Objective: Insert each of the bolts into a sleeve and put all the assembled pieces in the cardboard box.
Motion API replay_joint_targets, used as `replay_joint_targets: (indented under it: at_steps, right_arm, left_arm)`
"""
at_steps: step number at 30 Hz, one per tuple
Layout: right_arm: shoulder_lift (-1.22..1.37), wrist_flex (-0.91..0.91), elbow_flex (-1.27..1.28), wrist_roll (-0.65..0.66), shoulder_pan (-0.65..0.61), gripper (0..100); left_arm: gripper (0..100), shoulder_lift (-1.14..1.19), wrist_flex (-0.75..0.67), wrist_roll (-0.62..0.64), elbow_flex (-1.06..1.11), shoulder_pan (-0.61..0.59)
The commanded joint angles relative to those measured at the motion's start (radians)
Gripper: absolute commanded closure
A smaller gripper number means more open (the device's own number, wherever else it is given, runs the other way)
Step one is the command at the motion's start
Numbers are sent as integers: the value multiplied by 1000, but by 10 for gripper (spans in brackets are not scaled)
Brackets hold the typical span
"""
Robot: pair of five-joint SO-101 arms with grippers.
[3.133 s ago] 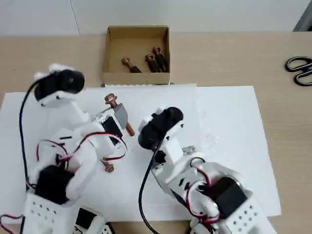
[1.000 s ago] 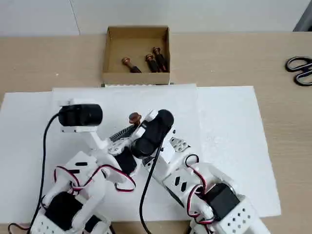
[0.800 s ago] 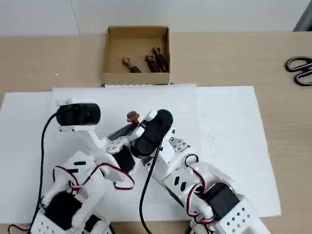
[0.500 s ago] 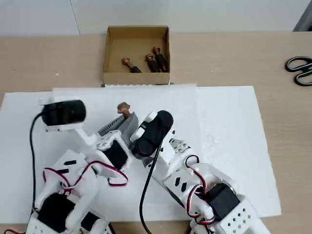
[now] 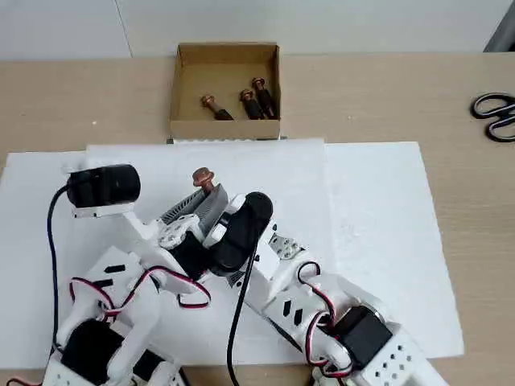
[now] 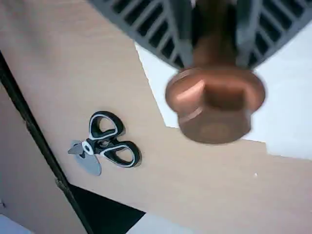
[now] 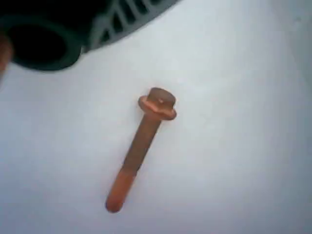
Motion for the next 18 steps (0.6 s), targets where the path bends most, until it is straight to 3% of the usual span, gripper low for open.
replay_joint_targets:
  at_steps: [1,18]
  right_arm:
    - [-16,-5,-11,6,-5,996]
    - [-16,-25,-57,8,44,996]
  left_arm:
    - [994,-11,-26,-6,-7,-6]
    - [994,-8,-26,-6,-4,-8]
